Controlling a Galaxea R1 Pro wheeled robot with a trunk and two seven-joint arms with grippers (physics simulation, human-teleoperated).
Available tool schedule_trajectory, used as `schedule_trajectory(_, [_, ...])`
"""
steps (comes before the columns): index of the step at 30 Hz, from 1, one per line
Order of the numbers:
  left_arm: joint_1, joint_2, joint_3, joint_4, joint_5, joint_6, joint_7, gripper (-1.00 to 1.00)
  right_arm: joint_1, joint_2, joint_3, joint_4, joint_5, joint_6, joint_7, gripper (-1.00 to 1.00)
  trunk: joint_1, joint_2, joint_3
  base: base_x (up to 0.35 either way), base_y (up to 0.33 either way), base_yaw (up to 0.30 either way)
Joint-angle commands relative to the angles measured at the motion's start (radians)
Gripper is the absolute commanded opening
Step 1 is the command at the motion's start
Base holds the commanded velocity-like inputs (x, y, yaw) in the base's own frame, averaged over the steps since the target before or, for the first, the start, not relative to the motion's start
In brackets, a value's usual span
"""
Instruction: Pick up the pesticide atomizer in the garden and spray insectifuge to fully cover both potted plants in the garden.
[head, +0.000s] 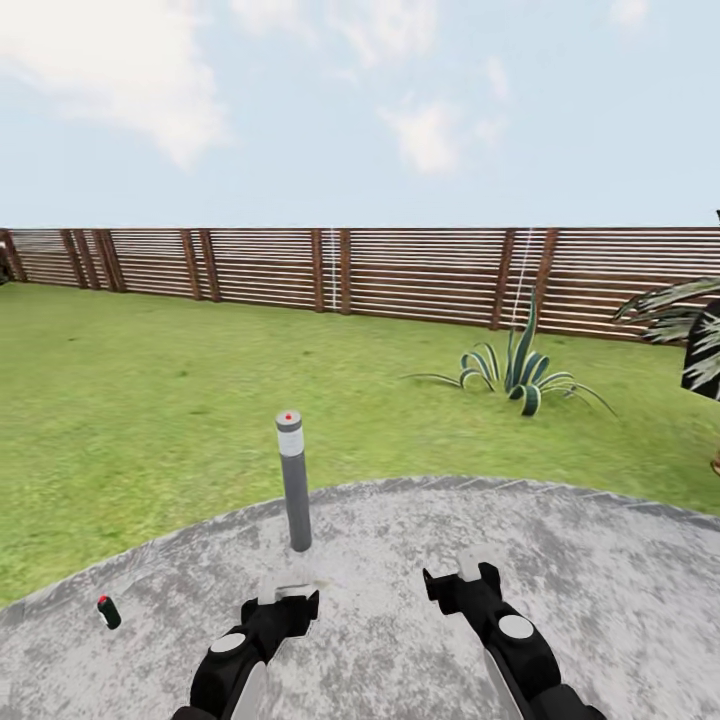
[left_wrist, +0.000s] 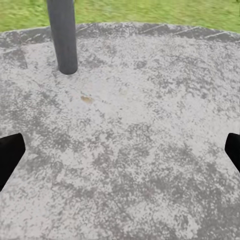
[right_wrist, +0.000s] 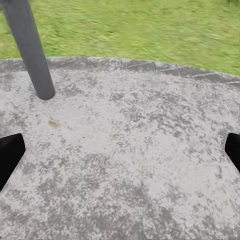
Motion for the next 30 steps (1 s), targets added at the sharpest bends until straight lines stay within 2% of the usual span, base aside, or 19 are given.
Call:
schedule_trajectory(1, [0.000, 0.000, 0.000, 0.000, 0.000, 0.000, 0.000, 1.00, 0.000, 0.000, 0.000, 0.000, 0.000, 0.000, 0.000, 1.00, 0.000, 0.000, 0.000, 0.322, 0.132, 0.243])
schedule_trajectory(22, [0.000, -0.001, 0.000, 0.000, 0.001, 0.000, 0.000, 1.00, 0.000, 0.000, -0.002, 0.007, 0.000, -0.001, -0.002, 1.00, 0.000, 0.000, -0.012, 0.322, 0.136, 0.240])
schedule_trajectory(30, [0.000, -0.001, 0.000, -0.001, 0.001, 0.003, -0.001, 1.00, 0.000, 0.000, -0.002, 0.009, 0.000, 0.000, -0.002, 1.00, 0.000, 0.000, -0.017, 0.259, 0.233, 0.251])
